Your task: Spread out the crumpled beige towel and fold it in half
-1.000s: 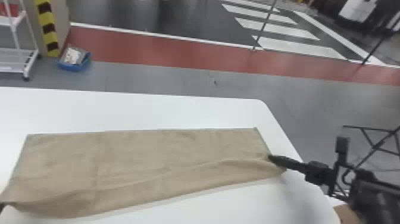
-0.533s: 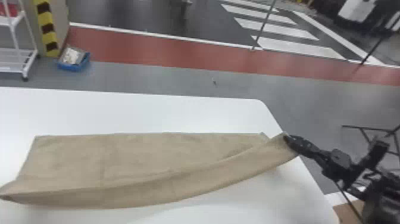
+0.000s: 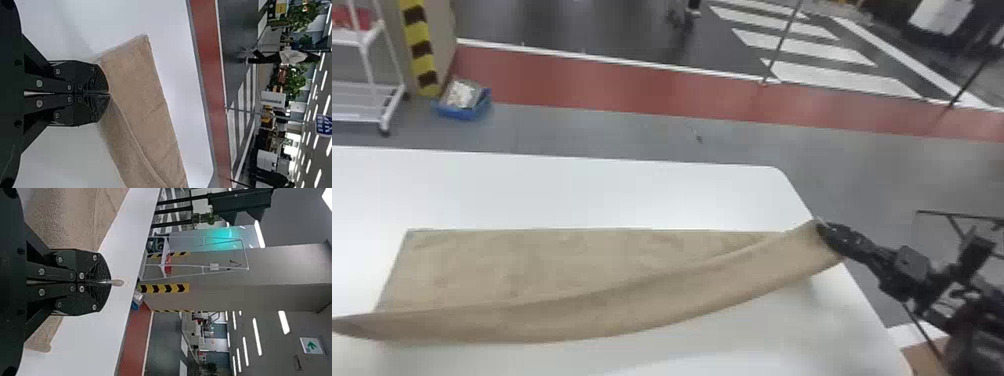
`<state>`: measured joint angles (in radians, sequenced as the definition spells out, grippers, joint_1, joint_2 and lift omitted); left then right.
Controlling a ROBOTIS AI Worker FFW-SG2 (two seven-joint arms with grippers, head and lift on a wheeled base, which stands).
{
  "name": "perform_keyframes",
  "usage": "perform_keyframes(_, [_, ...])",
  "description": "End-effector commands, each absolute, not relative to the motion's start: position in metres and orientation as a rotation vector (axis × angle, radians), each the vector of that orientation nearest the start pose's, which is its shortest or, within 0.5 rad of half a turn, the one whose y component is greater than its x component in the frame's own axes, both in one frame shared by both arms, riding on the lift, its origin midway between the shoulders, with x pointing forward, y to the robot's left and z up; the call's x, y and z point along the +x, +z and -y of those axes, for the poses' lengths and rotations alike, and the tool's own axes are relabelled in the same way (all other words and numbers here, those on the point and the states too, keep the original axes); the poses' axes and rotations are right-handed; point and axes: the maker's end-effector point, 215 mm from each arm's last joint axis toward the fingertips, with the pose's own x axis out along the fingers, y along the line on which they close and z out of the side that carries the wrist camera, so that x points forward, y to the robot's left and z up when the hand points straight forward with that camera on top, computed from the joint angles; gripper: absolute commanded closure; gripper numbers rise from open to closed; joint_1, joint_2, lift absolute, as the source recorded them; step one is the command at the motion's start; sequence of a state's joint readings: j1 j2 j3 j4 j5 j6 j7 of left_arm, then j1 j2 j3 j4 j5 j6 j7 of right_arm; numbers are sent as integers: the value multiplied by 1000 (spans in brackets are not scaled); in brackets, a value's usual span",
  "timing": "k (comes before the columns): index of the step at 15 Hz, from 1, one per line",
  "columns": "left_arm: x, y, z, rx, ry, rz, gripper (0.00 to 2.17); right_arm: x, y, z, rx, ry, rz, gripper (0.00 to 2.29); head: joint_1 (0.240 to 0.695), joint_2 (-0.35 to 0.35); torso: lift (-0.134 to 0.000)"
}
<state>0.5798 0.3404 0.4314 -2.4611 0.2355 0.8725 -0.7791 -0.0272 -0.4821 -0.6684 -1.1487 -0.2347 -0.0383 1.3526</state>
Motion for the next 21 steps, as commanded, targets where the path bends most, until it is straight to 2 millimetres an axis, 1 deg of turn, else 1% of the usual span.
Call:
perform_keyframes(1, [354, -344, -277, 58, -572, -566, 1710, 450, -345, 521, -36, 568, -113, 1318, 695, -331, -124])
perform_keyframes(3, [366, -331, -278, 66, -564, -534, 1710, 460, -336, 523, -47, 557, -98, 1318, 695, -331, -124])
perform_keyframes(5, [381, -331, -283, 50, -541, -522, 1710, 467, -333, 529, -49, 526, -84, 1318, 695, -330, -124])
perform_keyframes(7, [399, -339, -283, 41, -527, -530, 1710, 475, -334, 534, -60, 498, -58, 1318, 695, -319, -124])
perform_keyframes(9, [416, -358, -282, 23, -504, -600, 1710, 482, -335, 537, -85, 472, -36, 1318, 695, -315, -124])
perform_keyframes(11, [435, -365, -273, 36, -503, -609, 1710, 487, -337, 537, -111, 457, -20, 1318, 695, -311, -124])
perform_keyframes(14, [460, -382, -258, 52, -504, -631, 1710, 487, -337, 542, -162, 415, 13, 1318, 695, -310, -124])
perform_keyframes(17, [482, -391, -248, 43, -502, -638, 1710, 485, -341, 554, -174, 361, 25, 1318, 695, -320, -124])
perform_keyframes(19, [502, -389, -249, 62, -482, -627, 1710, 483, -341, 563, -203, 323, 36, 1318, 695, -333, -124])
perform_keyframes(21, [513, -387, -248, 61, -479, -623, 1710, 481, -340, 569, -219, 296, 49, 1318, 695, -340, -124])
